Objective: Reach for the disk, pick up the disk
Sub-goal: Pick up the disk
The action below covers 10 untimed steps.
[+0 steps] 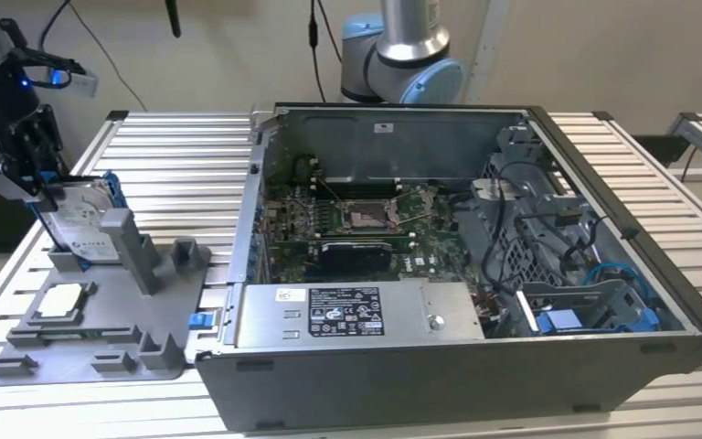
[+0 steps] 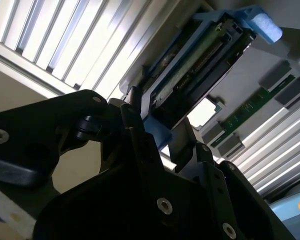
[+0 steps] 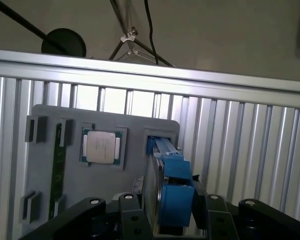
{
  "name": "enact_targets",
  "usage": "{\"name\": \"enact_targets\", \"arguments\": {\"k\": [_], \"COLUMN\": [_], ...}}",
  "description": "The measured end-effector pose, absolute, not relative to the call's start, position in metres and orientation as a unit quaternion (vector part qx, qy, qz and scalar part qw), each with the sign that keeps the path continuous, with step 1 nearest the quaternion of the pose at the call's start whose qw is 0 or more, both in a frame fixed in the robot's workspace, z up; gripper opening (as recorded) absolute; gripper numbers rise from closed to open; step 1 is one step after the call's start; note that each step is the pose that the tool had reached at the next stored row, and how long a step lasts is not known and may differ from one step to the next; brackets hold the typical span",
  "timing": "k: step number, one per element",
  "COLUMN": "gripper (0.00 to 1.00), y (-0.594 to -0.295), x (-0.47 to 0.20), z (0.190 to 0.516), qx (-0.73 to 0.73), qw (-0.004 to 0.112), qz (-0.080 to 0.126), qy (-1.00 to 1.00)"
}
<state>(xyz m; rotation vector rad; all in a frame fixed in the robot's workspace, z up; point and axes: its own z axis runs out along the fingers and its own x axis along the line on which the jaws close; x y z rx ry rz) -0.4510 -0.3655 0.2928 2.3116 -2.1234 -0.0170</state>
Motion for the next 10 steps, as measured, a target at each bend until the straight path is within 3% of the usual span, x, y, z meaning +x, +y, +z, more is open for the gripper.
{"name": "enact_targets", "arguments": {"k": [10], "gripper": [1.00], "y": [-0.365], "x": [-0.453], "z": [0.279], "qx": [0.720], "qw": [0.001], "qz": [-0.005], "qy": [-0.693]}}
